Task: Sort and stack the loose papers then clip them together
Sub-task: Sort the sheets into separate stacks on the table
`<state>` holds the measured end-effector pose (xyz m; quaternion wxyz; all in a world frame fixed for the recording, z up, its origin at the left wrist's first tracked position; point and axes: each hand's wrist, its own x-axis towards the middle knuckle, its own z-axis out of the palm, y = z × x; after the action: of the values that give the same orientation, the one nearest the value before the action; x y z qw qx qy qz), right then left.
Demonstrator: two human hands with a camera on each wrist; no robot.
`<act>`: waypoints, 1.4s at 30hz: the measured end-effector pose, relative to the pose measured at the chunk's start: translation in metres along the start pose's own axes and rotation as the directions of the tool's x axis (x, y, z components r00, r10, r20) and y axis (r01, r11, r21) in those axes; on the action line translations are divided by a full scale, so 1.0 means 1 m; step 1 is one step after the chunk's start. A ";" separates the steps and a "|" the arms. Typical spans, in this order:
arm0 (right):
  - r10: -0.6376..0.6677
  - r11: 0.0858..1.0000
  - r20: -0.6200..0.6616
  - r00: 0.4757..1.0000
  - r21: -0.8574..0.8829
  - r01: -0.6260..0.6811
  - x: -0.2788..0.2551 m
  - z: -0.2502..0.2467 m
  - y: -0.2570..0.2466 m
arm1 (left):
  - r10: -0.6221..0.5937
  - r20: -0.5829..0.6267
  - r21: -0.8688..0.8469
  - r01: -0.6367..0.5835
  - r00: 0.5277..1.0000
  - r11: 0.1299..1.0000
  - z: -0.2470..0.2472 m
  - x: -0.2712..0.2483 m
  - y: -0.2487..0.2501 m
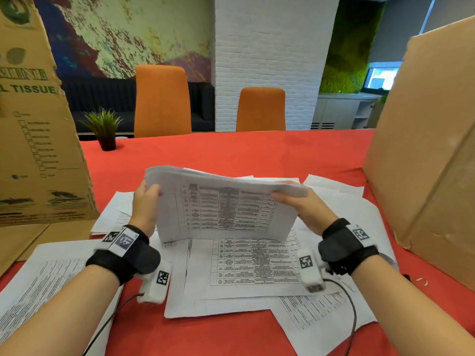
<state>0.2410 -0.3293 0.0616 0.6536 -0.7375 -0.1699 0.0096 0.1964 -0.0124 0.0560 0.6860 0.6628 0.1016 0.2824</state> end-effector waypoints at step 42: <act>0.067 0.987 0.000 0.998 0.144 -0.066 0.007 0.090 -0.035 | -0.058 0.244 0.244 -0.003 0.968 0.970 -0.033 -0.011 0.021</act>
<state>0.2185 -0.2383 0.0836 0.7047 -0.6937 -0.1426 0.0420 0.1653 0.0087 0.0704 0.6111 0.7704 0.0576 0.1726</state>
